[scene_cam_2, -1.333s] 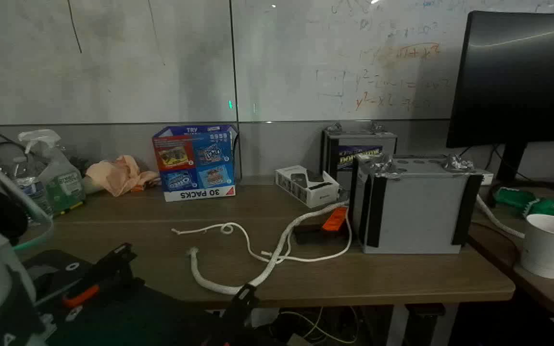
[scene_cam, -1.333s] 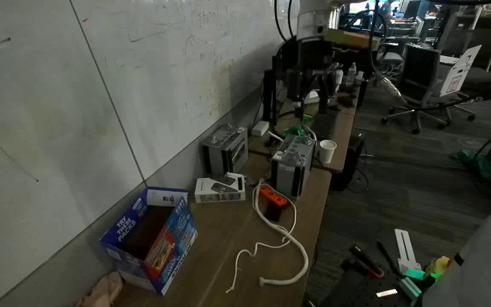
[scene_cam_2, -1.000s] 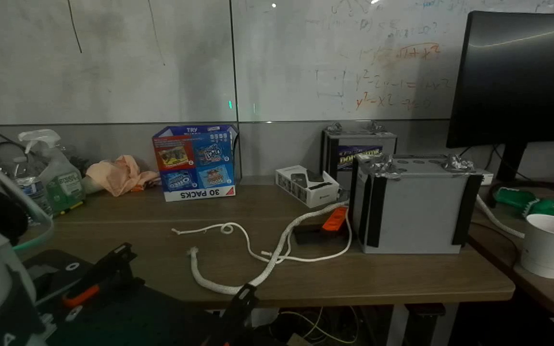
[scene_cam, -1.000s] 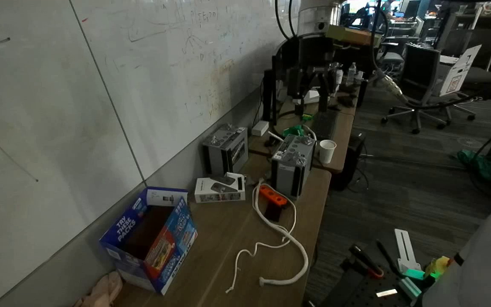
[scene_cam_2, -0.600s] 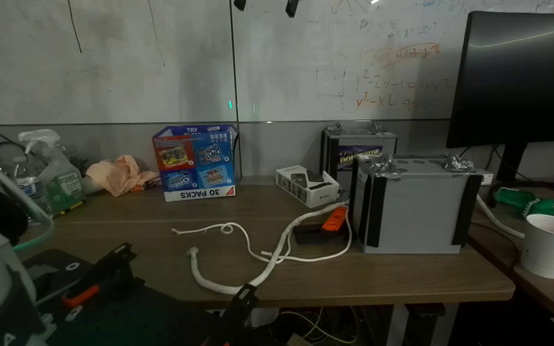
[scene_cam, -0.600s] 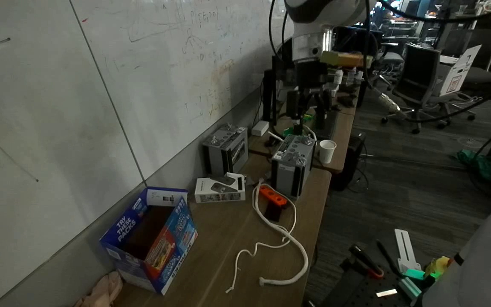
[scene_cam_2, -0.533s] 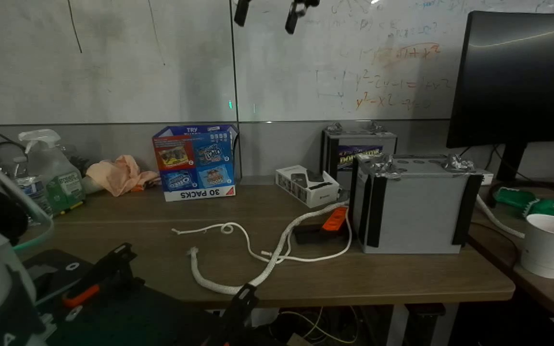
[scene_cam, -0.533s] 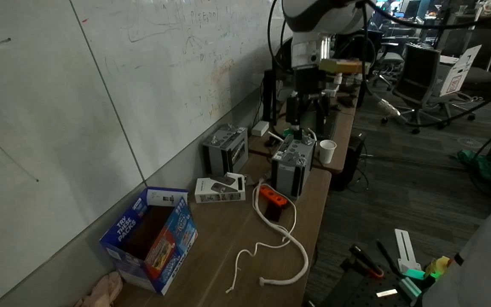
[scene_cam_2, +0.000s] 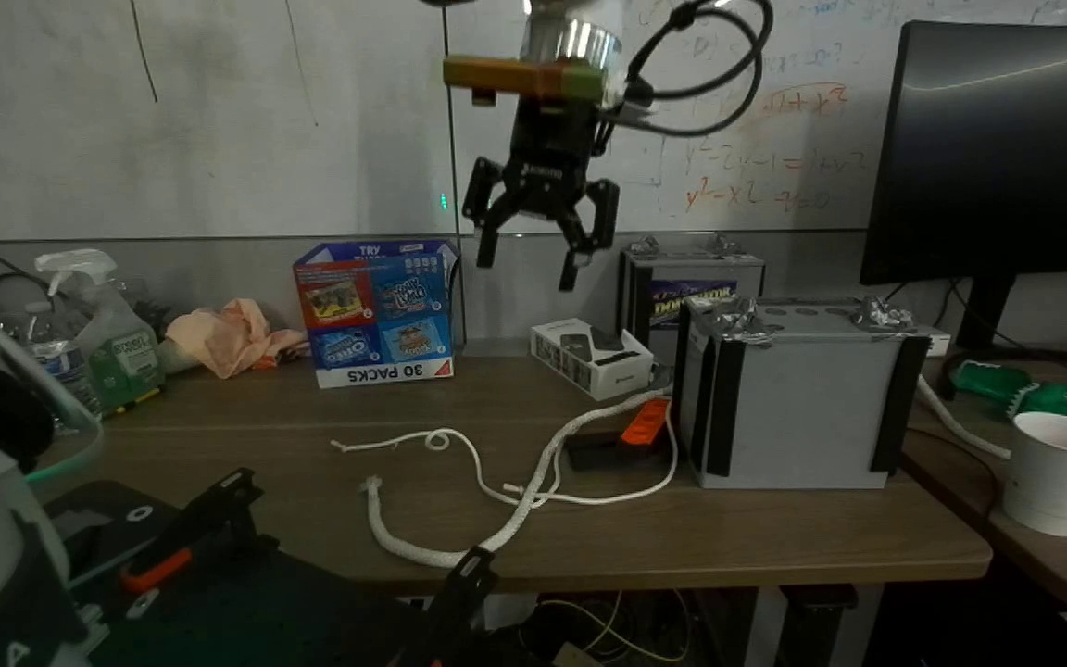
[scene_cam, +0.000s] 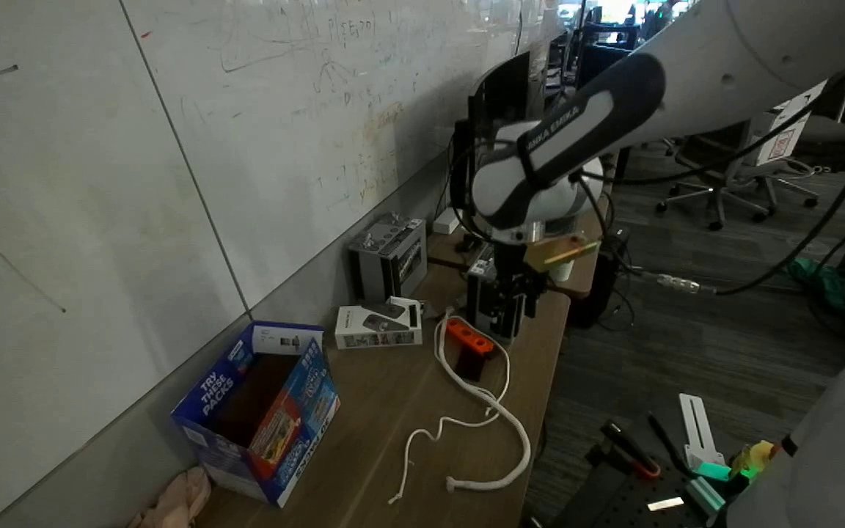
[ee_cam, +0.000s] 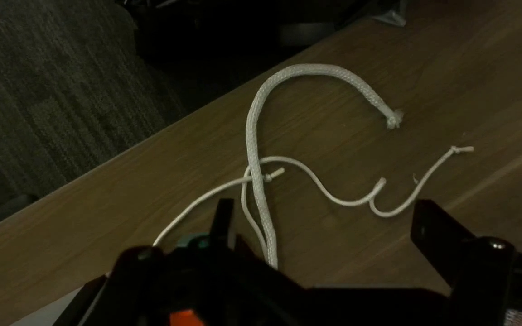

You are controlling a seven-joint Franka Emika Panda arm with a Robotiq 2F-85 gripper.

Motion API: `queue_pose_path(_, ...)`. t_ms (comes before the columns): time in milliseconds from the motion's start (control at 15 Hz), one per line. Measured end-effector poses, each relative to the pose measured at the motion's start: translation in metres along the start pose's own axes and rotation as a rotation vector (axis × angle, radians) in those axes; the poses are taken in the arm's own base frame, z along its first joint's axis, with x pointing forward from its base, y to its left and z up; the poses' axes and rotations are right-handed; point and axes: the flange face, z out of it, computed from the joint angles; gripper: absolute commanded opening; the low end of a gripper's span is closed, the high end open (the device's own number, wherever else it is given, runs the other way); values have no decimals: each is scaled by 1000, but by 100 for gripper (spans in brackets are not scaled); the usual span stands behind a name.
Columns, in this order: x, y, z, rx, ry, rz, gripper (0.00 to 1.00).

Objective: Put the white rope inside the blue box

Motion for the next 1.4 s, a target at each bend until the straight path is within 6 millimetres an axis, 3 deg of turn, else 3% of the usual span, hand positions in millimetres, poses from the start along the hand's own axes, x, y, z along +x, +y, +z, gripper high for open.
queue_pose_path(267,-1,-4,94,16,-55,38,100)
queue_pose_path(533,-1,-13,150,30,-103,31,100)
queue_pose_path(1000,6,-7,209,41,-62,5,100)
queue_pose_path(1400,22,13,230,35,8,58,100)
